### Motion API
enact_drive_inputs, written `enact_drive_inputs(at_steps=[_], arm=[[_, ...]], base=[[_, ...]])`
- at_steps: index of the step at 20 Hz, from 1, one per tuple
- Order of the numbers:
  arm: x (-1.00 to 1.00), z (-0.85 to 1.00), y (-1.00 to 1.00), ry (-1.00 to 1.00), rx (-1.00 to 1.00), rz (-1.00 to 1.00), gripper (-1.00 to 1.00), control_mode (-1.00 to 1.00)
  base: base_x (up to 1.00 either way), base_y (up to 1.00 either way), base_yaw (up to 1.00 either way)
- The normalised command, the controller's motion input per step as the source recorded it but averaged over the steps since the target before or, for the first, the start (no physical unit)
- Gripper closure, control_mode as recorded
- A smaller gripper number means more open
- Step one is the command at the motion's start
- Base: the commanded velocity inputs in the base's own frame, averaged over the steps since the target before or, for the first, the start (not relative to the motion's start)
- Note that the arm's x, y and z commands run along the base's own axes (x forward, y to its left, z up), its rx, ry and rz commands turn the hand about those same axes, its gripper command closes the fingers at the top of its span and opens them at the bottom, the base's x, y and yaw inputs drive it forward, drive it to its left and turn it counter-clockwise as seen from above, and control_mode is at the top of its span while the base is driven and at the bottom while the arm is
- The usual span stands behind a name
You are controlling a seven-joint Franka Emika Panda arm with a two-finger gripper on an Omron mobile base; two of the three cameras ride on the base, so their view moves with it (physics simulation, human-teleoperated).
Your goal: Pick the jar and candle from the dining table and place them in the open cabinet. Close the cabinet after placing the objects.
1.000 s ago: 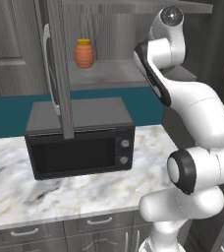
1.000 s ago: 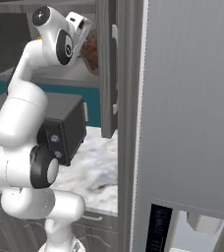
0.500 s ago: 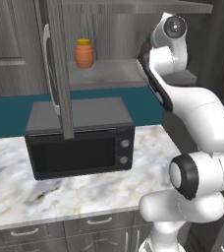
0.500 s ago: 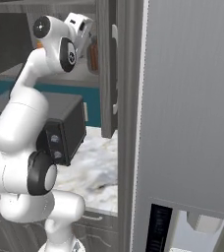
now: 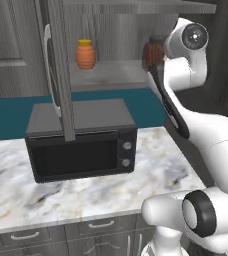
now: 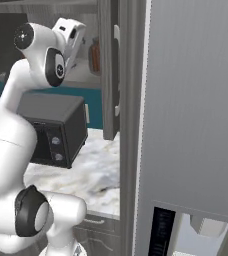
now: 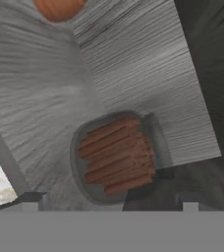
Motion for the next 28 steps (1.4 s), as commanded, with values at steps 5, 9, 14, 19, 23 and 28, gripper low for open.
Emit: enact_drive_inputs(at_steps=[5, 9, 14, 19, 23, 28], arm=[[-1.00, 0.07, 0.00, 0.00, 0.01, 0.00, -1.00, -1.00], [-0.97, 0.00, 0.00, 0.00, 0.04, 0.00, -1.00, -1.00], [-1.00, 0.00, 0.00, 0.00, 0.08, 0.00, -1.00, -1.00], [-0.95, 0.00, 0.01, 0.01, 0.19, 0.01, -1.00, -1.00], [-0.94, 0.00, 0.17, 0.00, 0.17, 0.00, -1.00, -1.00], [-0.95, 0.00, 0.18, 0.00, 0.17, -0.02, -1.00, -1.00]], base=[[0.00, 0.00, 0.00], [0.00, 0.00, 0.00], [0.00, 0.00, 0.00], [0.00, 0.00, 0.00], [0.00, 0.00, 0.00], [0.00, 0.00, 0.00]])
